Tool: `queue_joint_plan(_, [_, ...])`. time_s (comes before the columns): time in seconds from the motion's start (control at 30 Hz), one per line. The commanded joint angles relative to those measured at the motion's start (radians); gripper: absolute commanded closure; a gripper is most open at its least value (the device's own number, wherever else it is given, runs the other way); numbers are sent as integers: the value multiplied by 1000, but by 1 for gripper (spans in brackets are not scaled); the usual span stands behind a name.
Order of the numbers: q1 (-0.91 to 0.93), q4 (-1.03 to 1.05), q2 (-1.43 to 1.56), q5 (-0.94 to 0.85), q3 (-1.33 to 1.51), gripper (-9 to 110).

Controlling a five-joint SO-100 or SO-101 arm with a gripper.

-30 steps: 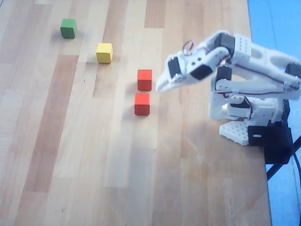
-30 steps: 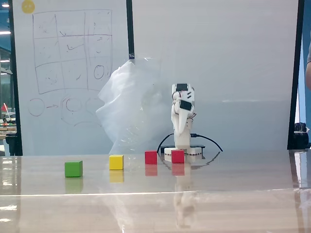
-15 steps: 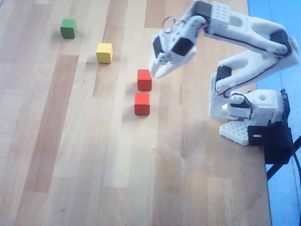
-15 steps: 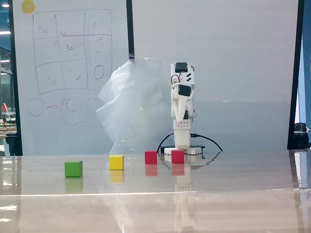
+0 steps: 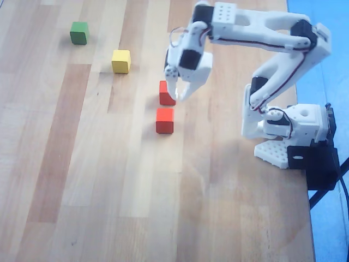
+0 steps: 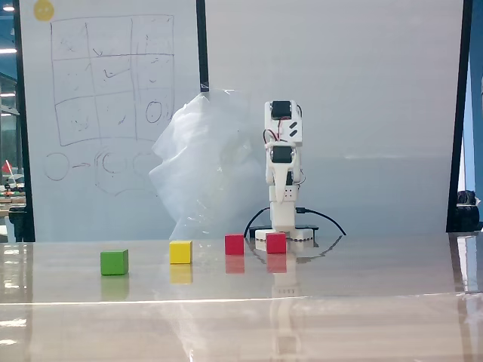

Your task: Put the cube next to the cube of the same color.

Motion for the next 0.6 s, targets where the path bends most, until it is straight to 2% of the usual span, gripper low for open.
queue_joint_plan(0.0, [-2, 2, -75, -25, -107, 100])
queue_joint_plan(0.17, [-2, 0, -129, -49, -129, 97])
queue_joint_plan(0.4, [-2, 0, -147, -51, -144, 79])
queue_joint_plan(0.57, [-2, -5, -186, -52, -127, 71])
